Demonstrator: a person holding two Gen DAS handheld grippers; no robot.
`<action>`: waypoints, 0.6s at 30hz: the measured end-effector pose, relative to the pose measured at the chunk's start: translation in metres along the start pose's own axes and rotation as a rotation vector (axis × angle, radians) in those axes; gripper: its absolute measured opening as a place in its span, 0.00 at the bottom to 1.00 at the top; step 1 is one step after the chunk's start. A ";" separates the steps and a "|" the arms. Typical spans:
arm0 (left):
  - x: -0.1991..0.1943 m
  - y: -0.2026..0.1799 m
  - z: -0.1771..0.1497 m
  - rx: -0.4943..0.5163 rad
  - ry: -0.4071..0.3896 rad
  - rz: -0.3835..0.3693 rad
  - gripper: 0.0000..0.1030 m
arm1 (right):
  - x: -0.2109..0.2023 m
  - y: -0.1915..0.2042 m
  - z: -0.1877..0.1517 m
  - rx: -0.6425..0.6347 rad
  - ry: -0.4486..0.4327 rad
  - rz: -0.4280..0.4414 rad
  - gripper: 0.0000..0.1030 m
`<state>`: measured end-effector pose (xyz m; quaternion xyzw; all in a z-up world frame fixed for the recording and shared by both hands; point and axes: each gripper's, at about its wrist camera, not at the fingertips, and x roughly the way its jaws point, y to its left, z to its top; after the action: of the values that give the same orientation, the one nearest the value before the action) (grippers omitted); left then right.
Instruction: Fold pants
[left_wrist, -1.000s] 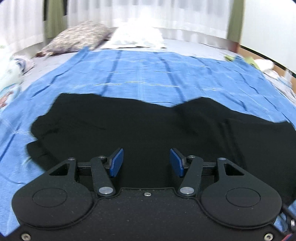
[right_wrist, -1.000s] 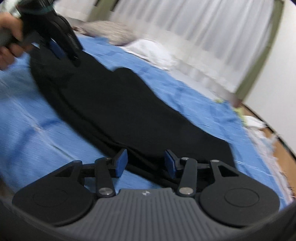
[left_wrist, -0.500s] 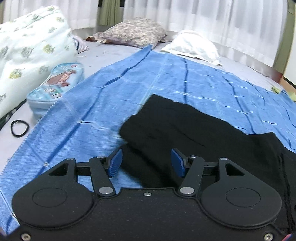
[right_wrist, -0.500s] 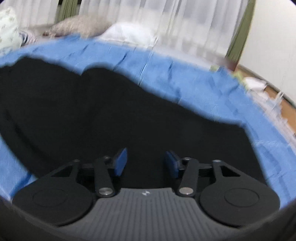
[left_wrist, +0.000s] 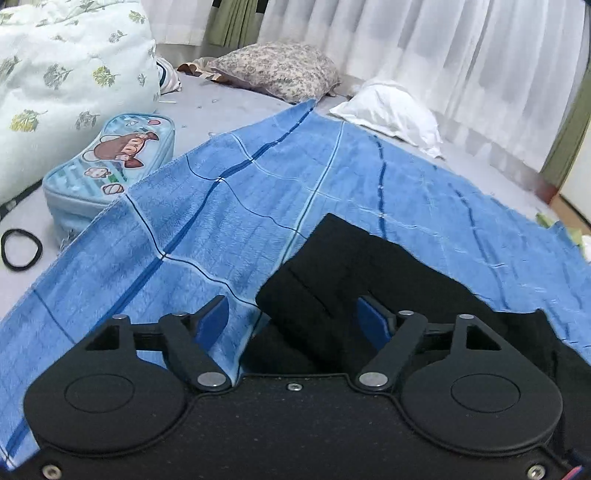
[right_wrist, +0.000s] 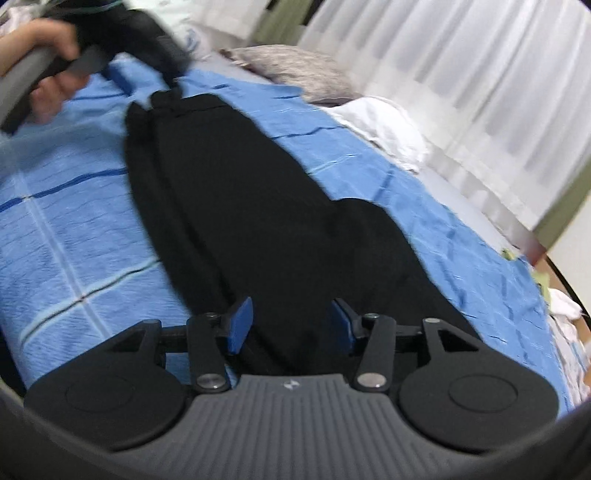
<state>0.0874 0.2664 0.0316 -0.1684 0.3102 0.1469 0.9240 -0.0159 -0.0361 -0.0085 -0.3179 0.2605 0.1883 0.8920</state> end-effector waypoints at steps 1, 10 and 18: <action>0.006 0.000 0.001 -0.002 0.007 0.010 0.74 | 0.001 0.006 0.002 -0.002 0.000 0.008 0.63; 0.046 -0.007 0.003 -0.069 0.039 0.017 0.41 | 0.021 0.028 0.020 -0.041 -0.029 -0.016 0.63; 0.010 -0.024 0.010 0.030 -0.089 0.024 0.24 | 0.045 0.042 0.031 -0.058 -0.064 -0.071 0.06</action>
<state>0.1088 0.2507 0.0382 -0.1441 0.2730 0.1609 0.9374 0.0098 0.0228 -0.0340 -0.3463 0.2150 0.1740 0.8964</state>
